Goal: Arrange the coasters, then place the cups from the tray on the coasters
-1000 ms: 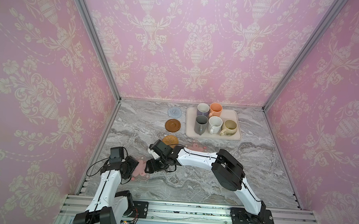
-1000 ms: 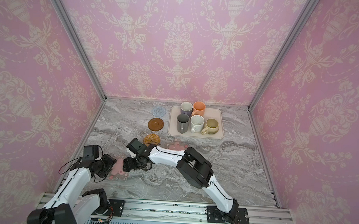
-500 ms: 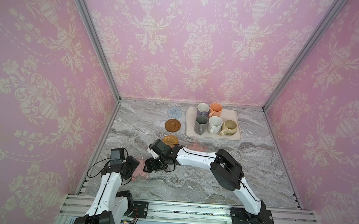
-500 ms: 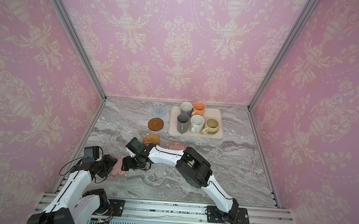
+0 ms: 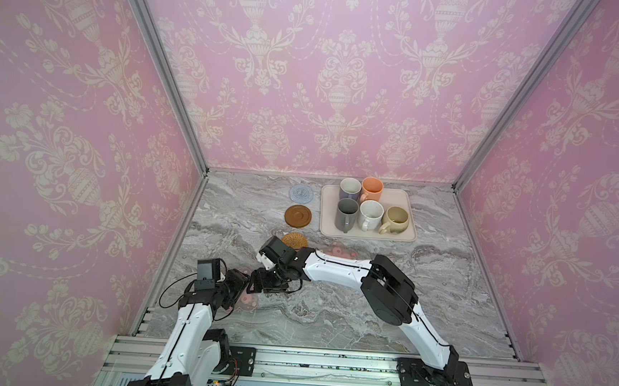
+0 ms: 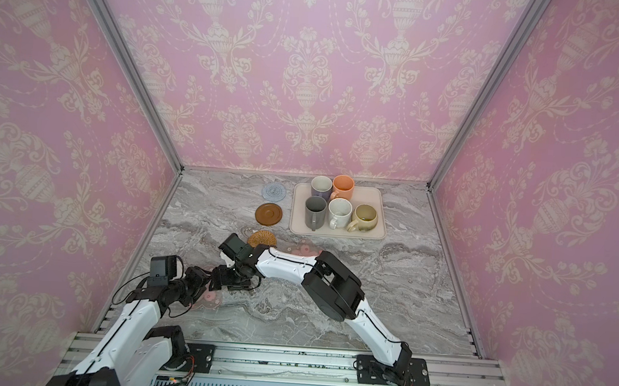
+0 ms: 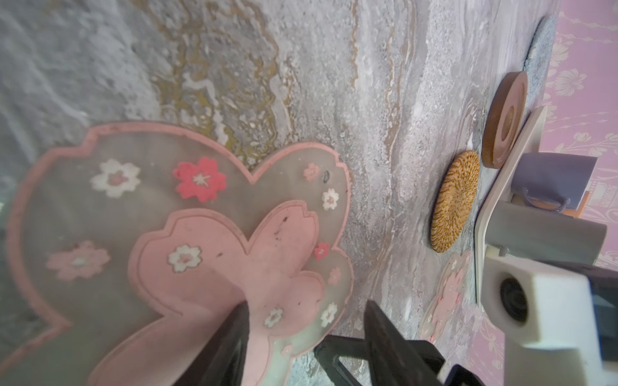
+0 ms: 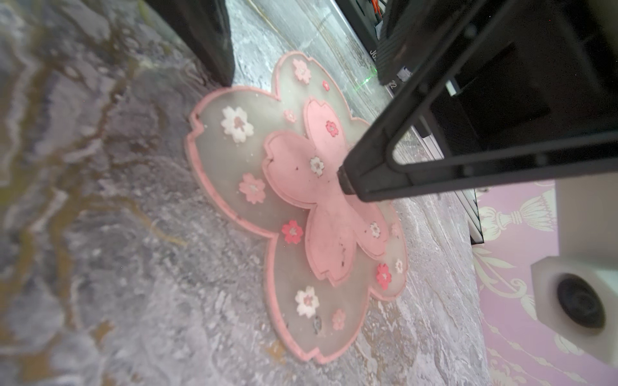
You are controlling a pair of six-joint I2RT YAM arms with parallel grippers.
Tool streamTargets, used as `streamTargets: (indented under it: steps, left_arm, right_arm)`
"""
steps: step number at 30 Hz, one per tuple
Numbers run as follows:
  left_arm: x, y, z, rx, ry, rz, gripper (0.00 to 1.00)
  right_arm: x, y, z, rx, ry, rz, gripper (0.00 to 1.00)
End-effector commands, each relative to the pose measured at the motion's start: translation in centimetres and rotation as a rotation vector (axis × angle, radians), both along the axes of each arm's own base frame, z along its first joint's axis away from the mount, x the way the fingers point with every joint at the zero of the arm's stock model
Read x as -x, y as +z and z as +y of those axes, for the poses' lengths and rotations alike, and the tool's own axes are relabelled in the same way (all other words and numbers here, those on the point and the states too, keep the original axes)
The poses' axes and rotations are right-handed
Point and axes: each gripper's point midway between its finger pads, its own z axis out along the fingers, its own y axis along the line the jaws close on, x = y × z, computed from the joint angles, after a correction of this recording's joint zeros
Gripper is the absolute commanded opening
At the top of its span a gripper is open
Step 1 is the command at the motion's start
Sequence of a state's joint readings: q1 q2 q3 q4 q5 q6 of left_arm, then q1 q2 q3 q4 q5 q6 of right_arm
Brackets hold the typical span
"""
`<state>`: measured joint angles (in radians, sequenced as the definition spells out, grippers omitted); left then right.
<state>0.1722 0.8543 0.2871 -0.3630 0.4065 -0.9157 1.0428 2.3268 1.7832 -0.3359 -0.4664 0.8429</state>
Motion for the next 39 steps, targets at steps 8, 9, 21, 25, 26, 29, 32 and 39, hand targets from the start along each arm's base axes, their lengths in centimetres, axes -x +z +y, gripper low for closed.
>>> streamTargets:
  steps: [8,9,21,25,26,29,32,39]
  left_arm:
    - [-0.2,3.2,1.8,-0.129,-0.040,0.074,0.58]
    - [-0.1,3.3,2.4,-0.145,-0.036,0.091,0.58]
    - [2.0,1.8,6.4,-0.251,0.064,0.268,0.61]
    - [2.4,1.5,6.4,-0.249,0.060,0.304,0.64]
    - [2.5,1.5,6.5,-0.254,0.063,0.314,0.66]
    - [3.2,1.2,7.2,-0.290,0.085,0.355,0.73]
    - [3.2,0.5,7.2,-0.287,0.080,0.371,0.73]
    - [2.4,-1.1,5.3,-0.185,0.045,0.320,0.71]
  right_arm:
    - [-1.0,-4.9,-2.8,0.111,-0.071,-0.028,0.68]
    - [-1.0,-4.7,-2.9,0.107,-0.072,-0.032,0.68]
    - [0.1,-3.8,-2.2,0.091,-0.024,-0.055,0.68]
    - [0.2,-3.9,-2.3,0.089,-0.030,-0.056,0.69]
    - [0.1,-3.9,-2.3,0.085,-0.032,-0.058,0.69]
    - [0.0,-3.7,-2.3,0.075,-0.034,-0.065,0.69]
    - [-0.1,-3.7,-2.2,0.063,-0.033,-0.069,0.70]
    - [0.0,-4.2,-2.0,0.042,-0.021,-0.042,0.70]
